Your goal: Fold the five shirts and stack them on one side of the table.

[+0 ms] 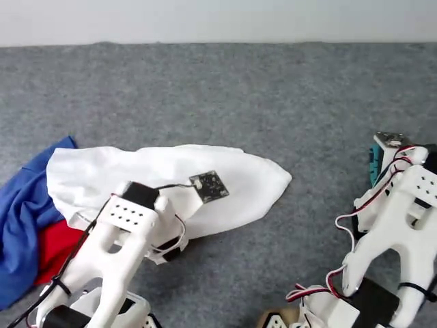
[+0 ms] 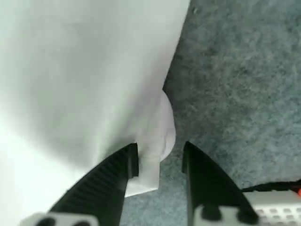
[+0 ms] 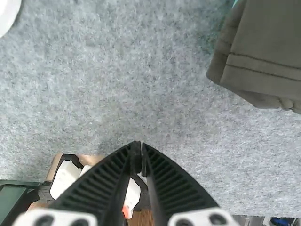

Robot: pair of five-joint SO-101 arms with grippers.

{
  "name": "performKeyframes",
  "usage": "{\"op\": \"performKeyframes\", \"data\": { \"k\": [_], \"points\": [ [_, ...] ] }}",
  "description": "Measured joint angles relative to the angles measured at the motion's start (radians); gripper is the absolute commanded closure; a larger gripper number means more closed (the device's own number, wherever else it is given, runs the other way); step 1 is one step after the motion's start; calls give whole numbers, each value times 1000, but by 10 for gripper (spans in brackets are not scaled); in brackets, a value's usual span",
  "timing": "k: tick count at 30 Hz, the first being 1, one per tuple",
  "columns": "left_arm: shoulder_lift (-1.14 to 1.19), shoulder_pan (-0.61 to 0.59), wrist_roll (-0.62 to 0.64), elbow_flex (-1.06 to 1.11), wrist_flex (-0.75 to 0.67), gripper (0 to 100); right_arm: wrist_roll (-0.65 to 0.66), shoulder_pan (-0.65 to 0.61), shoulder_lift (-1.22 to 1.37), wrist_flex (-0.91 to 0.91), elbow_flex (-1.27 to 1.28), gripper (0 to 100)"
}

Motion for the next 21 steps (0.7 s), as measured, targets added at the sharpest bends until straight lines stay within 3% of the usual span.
{"op": "performKeyframes", "data": {
  "k": [9, 14, 16, 21],
  "points": [
    [0, 0, -12, 107, -92, 840, 0, 0, 0, 0, 0, 987],
    [-3, 0, -11, 114, -129, 983, 0, 0, 0, 0, 0, 987],
    [-6, 0, -9, 114, -138, 983, 0, 0, 0, 0, 0, 987],
    [-12, -26, -12, 12, -57, 986, 0, 0, 0, 0, 0, 988]
  ]
}}
